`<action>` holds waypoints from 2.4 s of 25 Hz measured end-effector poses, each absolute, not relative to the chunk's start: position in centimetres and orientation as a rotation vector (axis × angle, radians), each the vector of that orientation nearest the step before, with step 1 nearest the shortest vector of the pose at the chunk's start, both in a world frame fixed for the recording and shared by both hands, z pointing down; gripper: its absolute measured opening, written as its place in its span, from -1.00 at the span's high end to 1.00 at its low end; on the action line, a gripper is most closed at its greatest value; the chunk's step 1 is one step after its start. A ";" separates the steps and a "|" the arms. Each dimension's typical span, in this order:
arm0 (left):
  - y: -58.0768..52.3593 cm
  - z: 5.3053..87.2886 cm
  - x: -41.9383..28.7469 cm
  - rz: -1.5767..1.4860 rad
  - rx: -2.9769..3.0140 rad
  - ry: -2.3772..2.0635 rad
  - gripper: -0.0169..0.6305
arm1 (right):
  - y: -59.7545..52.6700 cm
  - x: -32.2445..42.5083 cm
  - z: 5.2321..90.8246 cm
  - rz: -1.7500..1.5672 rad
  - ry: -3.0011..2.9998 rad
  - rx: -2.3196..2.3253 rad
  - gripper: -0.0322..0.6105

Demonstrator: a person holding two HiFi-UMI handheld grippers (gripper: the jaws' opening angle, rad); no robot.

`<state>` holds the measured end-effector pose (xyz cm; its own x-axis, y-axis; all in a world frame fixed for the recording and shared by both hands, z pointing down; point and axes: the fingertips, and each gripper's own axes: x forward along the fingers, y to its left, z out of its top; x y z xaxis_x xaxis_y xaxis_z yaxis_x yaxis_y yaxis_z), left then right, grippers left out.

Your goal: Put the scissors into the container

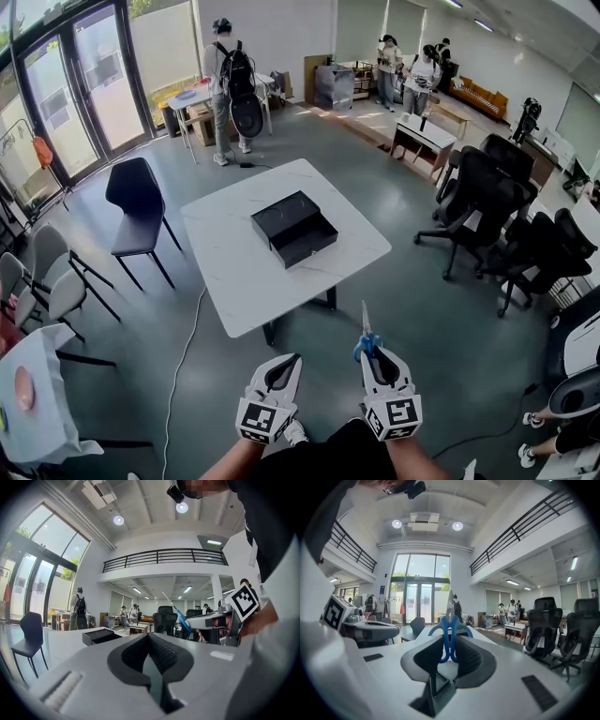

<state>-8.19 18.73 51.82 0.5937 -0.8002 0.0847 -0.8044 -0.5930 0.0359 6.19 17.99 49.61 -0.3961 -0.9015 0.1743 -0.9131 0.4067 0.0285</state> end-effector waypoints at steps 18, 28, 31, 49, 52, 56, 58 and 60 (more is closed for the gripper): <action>12.1 52.1 -2.1 0.155 2.715 -1.400 0.92 | 11.8 11.1 49.3 0.096 -2.567 1.535 0.63; 8.1 51.1 3.3 0.147 2.684 -1.420 0.92 | 7.4 16.2 49.3 0.127 -2.647 1.474 0.63; 7.7 51.1 4.0 0.156 2.661 -1.440 0.92 | 6.8 16.9 49.4 0.138 -2.672 1.436 0.63; 0.2 52.7 2.2 0.171 2.611 -1.488 0.92 | -0.7 14.3 50.1 0.150 -2.693 1.335 0.63; -2.4 52.4 1.3 0.166 2.624 -1.485 0.92 | -3.0 13.3 50.0 0.138 -2.691 1.337 0.63; -5.4 52.4 -0.8 0.166 2.618 -1.497 0.92 | -6.1 11.5 49.8 0.129 -2.679 1.337 0.63; -6.7 52.8 -1.6 0.167 2.603 -1.499 0.92 | -7.5 10.8 50.1 0.137 -2.666 1.331 0.63; -8.2 53.5 -2.2 0.167 2.589 -1.493 0.92 | -9.2 10.2 50.2 0.135 -2.660 1.326 0.63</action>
<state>-2.16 -8.21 53.50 0.4987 -0.8500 0.1696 -0.8665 -0.4940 0.0722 10.21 -9.17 50.24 -0.5918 -0.7839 0.1879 -0.7989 0.6015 -0.0070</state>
